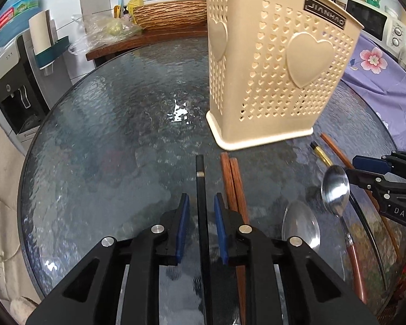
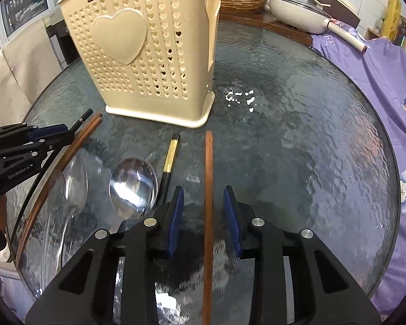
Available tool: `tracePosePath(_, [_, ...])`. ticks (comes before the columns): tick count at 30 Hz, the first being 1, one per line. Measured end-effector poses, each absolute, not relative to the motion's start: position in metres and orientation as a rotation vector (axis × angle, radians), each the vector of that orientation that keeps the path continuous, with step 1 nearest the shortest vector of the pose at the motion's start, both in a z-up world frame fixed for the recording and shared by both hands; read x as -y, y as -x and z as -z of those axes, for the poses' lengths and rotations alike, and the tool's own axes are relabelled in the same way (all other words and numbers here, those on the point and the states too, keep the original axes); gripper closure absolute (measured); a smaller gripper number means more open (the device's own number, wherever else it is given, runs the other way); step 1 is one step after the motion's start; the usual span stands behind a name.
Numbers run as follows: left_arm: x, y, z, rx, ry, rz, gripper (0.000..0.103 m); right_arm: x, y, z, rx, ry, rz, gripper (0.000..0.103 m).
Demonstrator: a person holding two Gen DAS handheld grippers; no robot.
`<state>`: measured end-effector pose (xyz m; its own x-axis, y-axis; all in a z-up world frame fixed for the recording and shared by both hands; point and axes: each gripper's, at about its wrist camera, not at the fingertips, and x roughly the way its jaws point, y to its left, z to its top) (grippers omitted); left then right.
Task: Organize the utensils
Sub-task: 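Close the right gripper on a brown chopstick while the left gripper grasps another, then lift both chopsticks and carry them over the cream basket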
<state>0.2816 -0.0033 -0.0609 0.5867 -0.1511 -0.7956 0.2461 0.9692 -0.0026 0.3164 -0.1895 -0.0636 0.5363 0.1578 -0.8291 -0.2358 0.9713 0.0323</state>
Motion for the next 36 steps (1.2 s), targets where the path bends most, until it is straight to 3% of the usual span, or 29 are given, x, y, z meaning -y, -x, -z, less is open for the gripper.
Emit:
tracePosePath(14, [0.007,-0.300,0.060,-0.920,-0.134,0.225,0.088,0.184,-0.332,0.061,-0.988,0.099,-0.245,0.080])
tracePosePath(22, [0.009,-0.300,0.060,-0.920,-0.137,0.225,0.095,0.181,-0.334,0.061,-0.988,0.096,-0.248,0.096])
tracePosePath(36, [0.005,-0.296,0.056,-0.908,-0.087,0.224,0.096,0.189,-0.332,0.051,-0.944,0.030,-0.280,0.096])
